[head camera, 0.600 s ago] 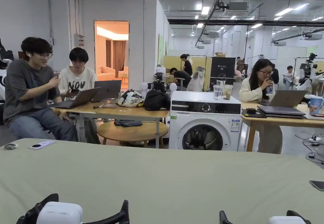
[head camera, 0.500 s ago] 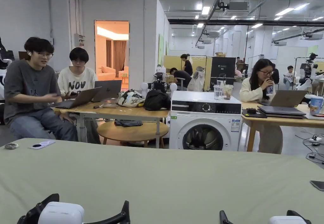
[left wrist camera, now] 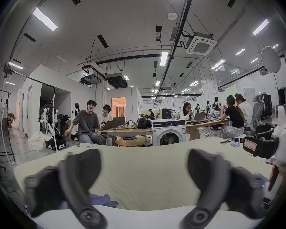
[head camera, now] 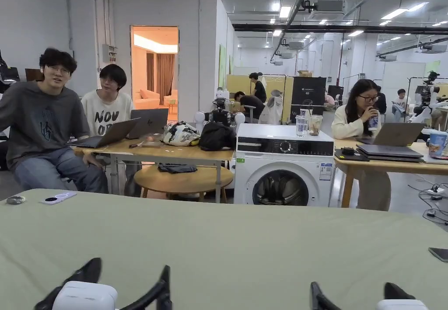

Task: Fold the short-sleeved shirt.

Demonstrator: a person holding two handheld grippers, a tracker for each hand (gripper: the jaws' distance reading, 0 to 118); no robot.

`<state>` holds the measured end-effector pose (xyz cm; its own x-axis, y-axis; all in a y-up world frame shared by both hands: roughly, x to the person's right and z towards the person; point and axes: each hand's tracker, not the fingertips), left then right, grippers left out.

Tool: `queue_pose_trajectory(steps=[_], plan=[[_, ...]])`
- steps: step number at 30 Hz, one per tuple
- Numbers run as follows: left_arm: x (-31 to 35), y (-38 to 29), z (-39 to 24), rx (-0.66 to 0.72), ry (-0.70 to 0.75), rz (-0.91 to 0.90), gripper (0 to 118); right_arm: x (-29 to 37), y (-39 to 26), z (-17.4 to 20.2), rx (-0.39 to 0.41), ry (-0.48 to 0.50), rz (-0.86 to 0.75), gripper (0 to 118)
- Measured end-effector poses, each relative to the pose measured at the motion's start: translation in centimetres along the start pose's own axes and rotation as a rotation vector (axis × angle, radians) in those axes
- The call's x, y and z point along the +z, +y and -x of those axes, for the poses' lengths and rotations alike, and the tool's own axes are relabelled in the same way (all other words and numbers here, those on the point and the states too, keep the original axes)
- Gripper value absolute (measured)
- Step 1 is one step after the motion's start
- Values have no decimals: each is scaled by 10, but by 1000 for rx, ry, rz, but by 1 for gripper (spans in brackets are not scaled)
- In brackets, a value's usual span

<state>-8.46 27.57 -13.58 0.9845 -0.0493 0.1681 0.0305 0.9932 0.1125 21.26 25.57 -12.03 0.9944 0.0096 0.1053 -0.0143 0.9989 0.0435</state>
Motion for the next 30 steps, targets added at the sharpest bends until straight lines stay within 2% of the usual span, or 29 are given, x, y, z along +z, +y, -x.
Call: queue_pose_trajectory(steps=[1,2,3,4,7,11,17,22,30], plan=[[-1,1,1,-2,-13,2,52,0,0,0,3,4,-2,74],[-3,2,1,-9,-16,14,10,-3,0,1,10,-2,9,30],[-5,2,-1,-24,-5,33,0,-6,0,3,19,-17,34,4],[-4,1,-1,-26,-3,26,0,-6,-2,4,23,-18,34,0],[-3,-2,-1,-1,28,34,0,-5,-4,2,-5,7,43,0],[-5,-2,5,22,14,46,0,-5,-5,1,-2,-9,40,0],[-5,-5,8,28,9,53,0,-6,-3,-3,-41,-24,31,0],[-6,-4,6,25,4,51,0,-7,-6,1,4,-37,54,0],[-5,-4,5,24,-7,47,0,-7,-2,2,-3,-24,46,0]])
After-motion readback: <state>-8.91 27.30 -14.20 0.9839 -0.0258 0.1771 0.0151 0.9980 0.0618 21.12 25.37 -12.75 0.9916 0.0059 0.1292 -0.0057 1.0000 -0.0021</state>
